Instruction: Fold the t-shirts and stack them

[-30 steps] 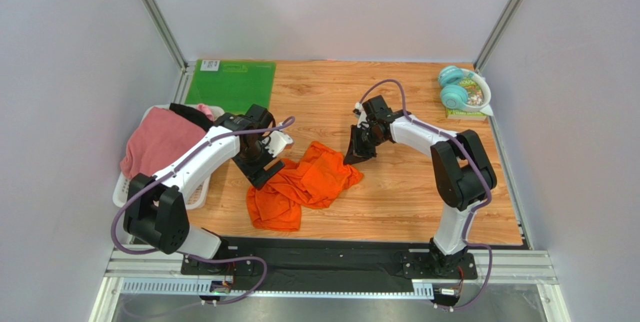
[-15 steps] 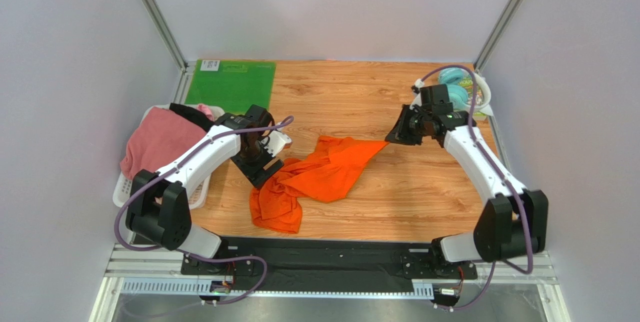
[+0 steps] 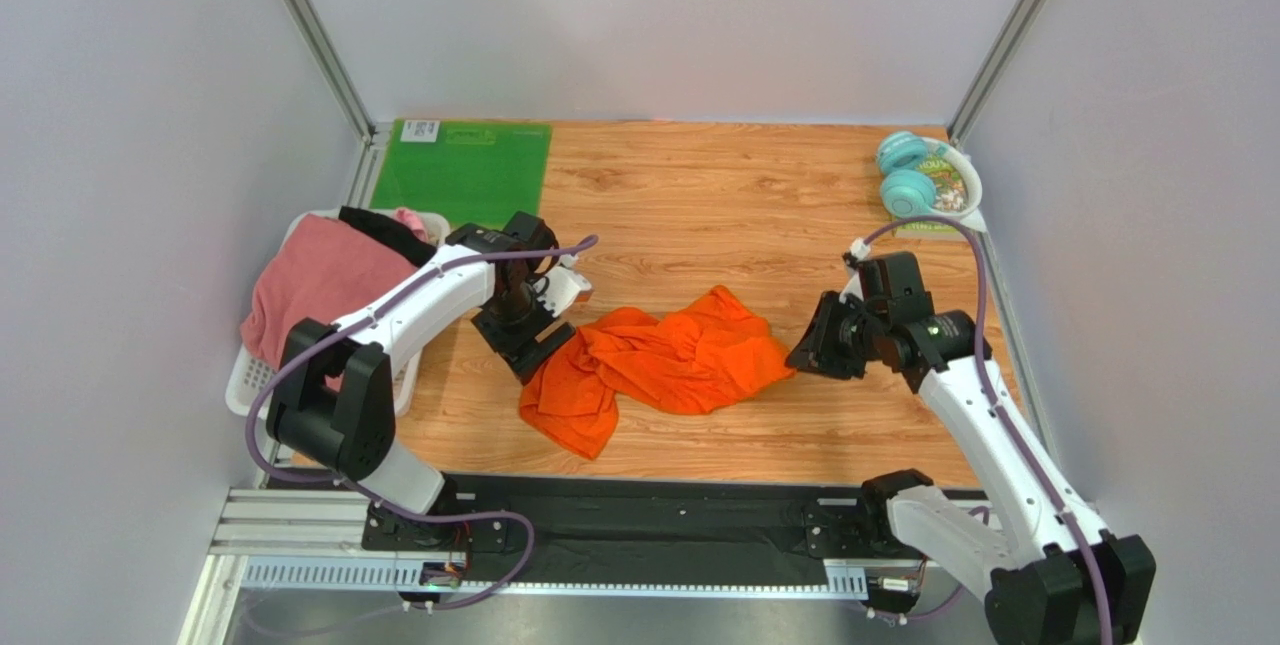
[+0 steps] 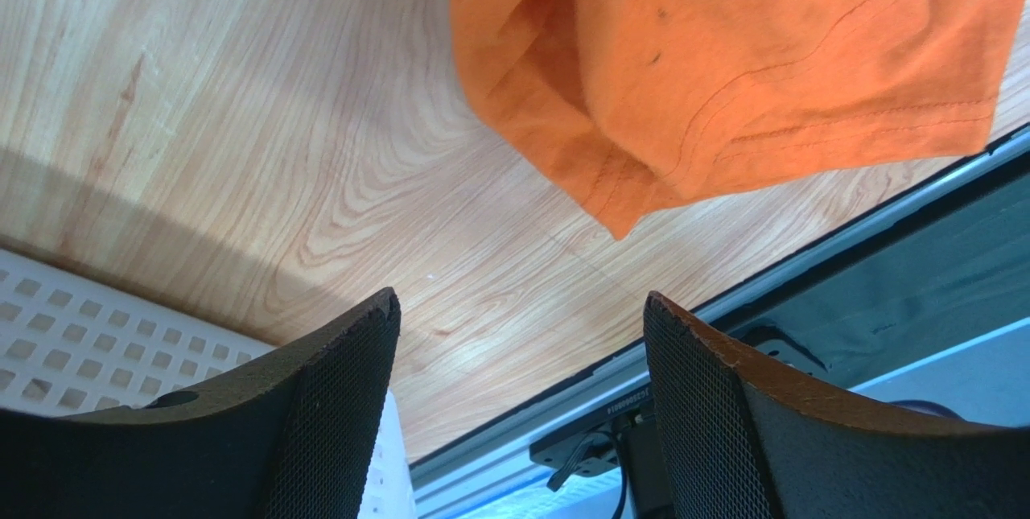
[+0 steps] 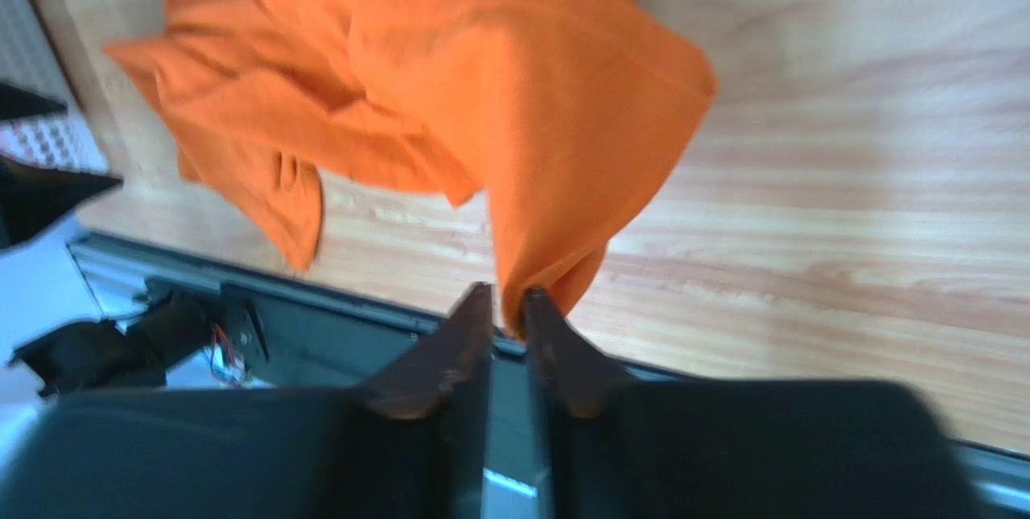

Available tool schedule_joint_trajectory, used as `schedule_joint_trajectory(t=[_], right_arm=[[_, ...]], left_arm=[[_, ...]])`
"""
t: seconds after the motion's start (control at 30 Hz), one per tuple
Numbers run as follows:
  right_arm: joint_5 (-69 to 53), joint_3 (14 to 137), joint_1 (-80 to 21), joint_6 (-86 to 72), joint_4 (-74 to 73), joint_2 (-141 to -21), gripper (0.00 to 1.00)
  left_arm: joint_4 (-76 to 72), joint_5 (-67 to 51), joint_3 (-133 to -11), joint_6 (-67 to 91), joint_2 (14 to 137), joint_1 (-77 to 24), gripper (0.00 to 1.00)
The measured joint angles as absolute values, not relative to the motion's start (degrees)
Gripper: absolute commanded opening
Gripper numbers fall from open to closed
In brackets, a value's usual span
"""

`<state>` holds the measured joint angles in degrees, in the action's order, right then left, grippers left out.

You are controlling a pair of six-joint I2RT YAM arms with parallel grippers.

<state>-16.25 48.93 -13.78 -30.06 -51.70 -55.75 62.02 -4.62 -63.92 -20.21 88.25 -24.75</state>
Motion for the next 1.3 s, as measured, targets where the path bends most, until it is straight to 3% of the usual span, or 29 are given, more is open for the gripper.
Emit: schedule_joint_trajectory(t=[0.03, 0.13, 0.23, 0.47, 0.63, 0.73, 0.87, 0.93, 1.07, 1.3], right_arm=[[-17.1, 47.5, -14.5, -30.6, -52.5, -54.2, 0.35], [-18.9, 45.8, -15.5, -32.3, -54.6, -51.5, 0.29], [-18.3, 47.7, -15.6, -32.8, -55.7, -52.0, 0.29], [-15.7, 60.1, -15.6, -31.2, -54.7, -65.5, 0.28], [-15.5, 61.5, -15.6, -30.5, -52.2, -70.9, 0.28], [-15.4, 61.5, -15.6, -30.1, -51.2, -73.0, 0.28], [-14.5, 62.1, -15.6, -29.5, -49.4, -77.8, 0.27], [-14.2, 62.7, -15.4, -29.2, -48.0, -81.3, 0.25], [-14.2, 64.4, -14.9, -28.8, -45.2, -89.5, 0.24], [-14.3, 70.2, -14.5, -28.2, -42.5, -102.3, 0.26]], left_arm=[[61.9, -4.7, -64.1, -20.2, 88.5, -25.1, 0.8], [61.6, -4.6, -64.8, -19.8, 90.5, -26.4, 0.79], [60.7, -4.4, -64.9, -19.5, 94.0, -27.1, 0.79], [58.8, -2.8, -64.3, -18.7, 99.5, -27.4, 0.77], [58.2, -2.8, -63.4, -18.4, 99.5, -27.6, 0.74], [57.5, -3.0, -62.0, -18.2, 99.6, -28.2, 0.68], [57.1, -3.3, -60.8, -17.3, 100.4, -30.0, 0.38], [56.8, -4.0, -60.6, -16.8, 101.2, -30.5, 0.29], [56.4, -4.5, -60.7, -16.3, 102.1, -30.8, 0.0], [57.6, -3.6, -63.8, -16.2, 102.0, -30.8, 0.0]])
